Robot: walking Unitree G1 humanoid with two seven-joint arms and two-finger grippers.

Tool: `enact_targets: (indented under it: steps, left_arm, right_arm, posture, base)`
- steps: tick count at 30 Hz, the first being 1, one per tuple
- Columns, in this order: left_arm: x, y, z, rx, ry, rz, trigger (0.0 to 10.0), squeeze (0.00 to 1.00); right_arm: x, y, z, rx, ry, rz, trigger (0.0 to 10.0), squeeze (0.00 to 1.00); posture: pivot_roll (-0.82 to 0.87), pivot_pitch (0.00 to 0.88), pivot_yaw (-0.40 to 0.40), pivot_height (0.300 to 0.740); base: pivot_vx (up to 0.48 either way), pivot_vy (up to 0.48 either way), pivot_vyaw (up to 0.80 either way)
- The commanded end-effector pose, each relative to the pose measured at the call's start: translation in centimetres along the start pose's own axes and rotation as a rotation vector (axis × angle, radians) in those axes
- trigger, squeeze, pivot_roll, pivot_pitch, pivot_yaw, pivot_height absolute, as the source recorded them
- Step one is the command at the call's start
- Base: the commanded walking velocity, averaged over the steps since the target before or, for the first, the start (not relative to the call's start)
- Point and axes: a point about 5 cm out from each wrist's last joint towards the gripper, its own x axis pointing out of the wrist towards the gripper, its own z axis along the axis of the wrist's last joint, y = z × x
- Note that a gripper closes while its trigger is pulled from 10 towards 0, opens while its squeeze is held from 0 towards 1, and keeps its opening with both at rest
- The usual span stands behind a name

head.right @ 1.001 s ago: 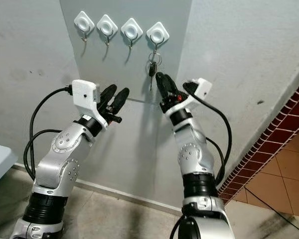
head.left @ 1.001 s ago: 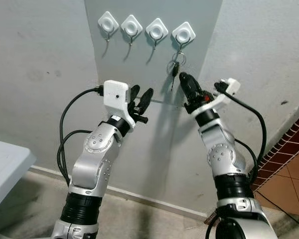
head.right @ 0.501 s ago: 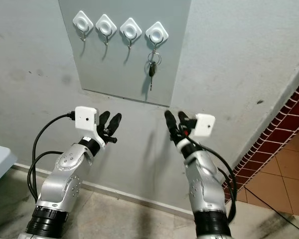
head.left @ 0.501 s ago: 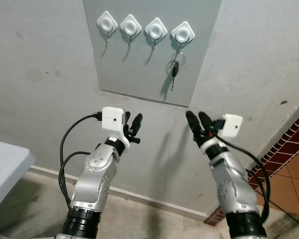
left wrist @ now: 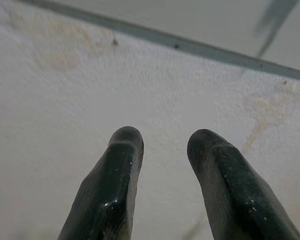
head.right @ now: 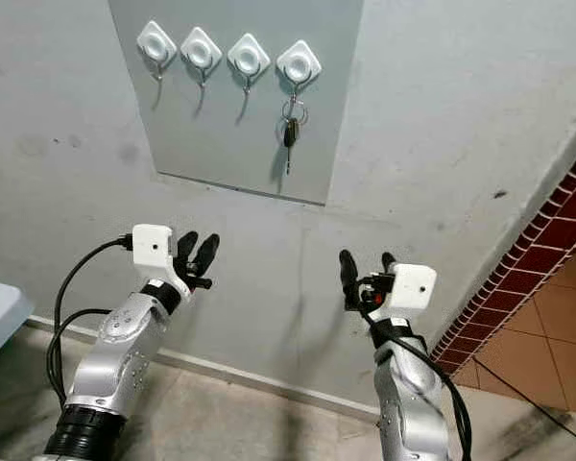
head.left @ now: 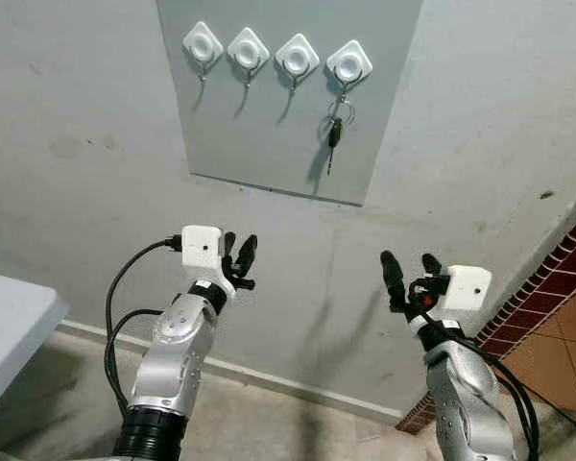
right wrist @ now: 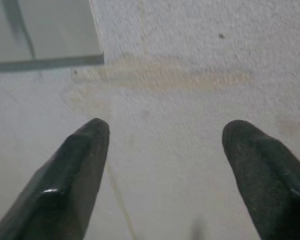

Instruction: Hang keys on a hook

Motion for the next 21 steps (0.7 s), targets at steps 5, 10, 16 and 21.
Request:
enact_targets:
  steps: [5,10,16,21]
  left_arm:
    - [-0.4,0.6,-0.1,0.056,-0.03,-0.037,10.0,0.0]
    - [-1.1,0.8,-0.8,0.019,-0.03,-0.031,10.0,0.0]
    - [-1.9,1.8,-2.9,0.046,0.021,0.044,10.0,0.0]
    - [-2.0,1.5,-2.3,0.025,-0.009,0.036,10.0,0.0]
  right_arm:
    - [-0.5,0.1,0.7,-0.066,-0.037,-0.033,10.0,1.0]
    - [-1.3,-0.1,-0.2,-0.08,0.0,-0.048,10.0,0.0]
    - [-2.3,-0.6,-2.3,-0.109,0.082,-0.072,10.0,0.0]
    - [-2.6,-0.7,-1.7,-0.104,0.058,-0.081,10.0,0.0]
  posture:
    - [0.06,0.0,0.008,0.74]
    - [0.07,0.0,0.001,0.74]
    - [0.06,0.0,0.003,0.74]
    - [0.05,0.0,0.006,0.74]
  base:
    - [0.0,0.0,0.0]
    - [0.0,0.0,0.0]
    - [0.0,0.0,0.0]
    - [0.0,0.0,0.0]
